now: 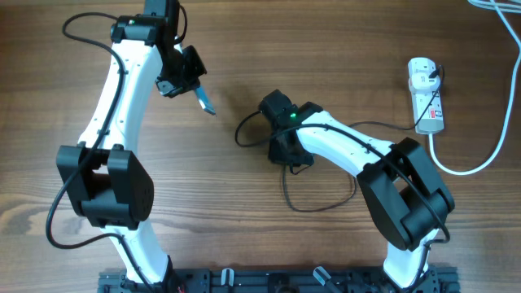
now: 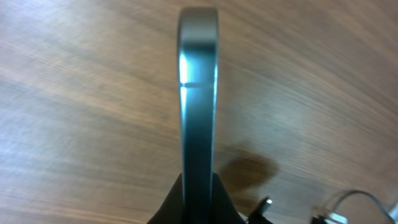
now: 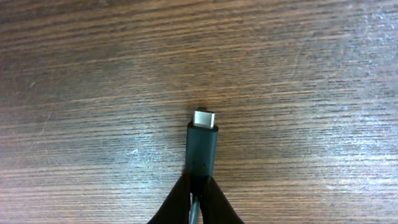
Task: Plug charger to phone and switch on socket
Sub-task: 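Raise the connector with the right gripper to the phone's bottom port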
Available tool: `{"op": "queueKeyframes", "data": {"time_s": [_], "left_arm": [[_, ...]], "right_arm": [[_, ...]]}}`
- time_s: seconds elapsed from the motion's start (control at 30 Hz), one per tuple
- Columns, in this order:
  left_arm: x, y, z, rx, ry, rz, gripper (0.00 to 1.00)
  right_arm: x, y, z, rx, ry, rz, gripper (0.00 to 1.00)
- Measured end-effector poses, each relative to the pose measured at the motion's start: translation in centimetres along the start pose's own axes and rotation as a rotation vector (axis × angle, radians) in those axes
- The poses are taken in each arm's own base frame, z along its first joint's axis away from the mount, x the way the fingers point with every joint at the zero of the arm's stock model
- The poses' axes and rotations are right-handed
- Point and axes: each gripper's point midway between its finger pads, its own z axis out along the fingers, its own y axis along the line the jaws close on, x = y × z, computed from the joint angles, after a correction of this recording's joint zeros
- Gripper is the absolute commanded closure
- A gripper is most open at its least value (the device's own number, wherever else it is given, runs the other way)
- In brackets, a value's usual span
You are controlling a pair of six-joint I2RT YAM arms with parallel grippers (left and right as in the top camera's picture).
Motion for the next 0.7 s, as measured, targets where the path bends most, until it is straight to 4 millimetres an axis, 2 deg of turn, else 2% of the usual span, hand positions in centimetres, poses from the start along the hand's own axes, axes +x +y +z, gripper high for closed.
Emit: {"op": "queueKeyframes", "data": {"time_s": [0.07, 0.2, 0.3, 0.43, 0.6, 0.7], "left_arm": [[-0.2, -1.2, 0.0, 0.064, 0.000, 0.046, 0.96], [0.0, -5.1, -0.7, 0.279, 0.020, 0.179, 0.96], [0.4, -7.9, -1.7, 0.442, 0.030, 0.258, 0.96], [0.9, -10.7, -3.4, 0.627, 0.040, 0.348, 0.96], [2.2, -12.4, -5.1, 0.749, 0.053, 0.451, 0.96], [3.2, -13.2, -6.7, 0.780, 0.029, 0.519, 0.96]], "right_arm": [[0.0, 0.0, -0.1, 0.003, 0.000, -0.041, 0.92], [0.6, -0.7, -0.6, 0.033, 0.030, -0.100, 0.96], [1.1, -0.1, -2.5, -0.018, 0.033, -0.166, 0.96], [1.9, 1.5, -8.5, -0.161, -0.031, -0.264, 0.95], [3.9, 3.1, -17.0, -0.324, -0.183, -0.386, 0.96], [5.2, 3.5, -20.5, -0.395, -0.252, -0.438, 0.96]]}}
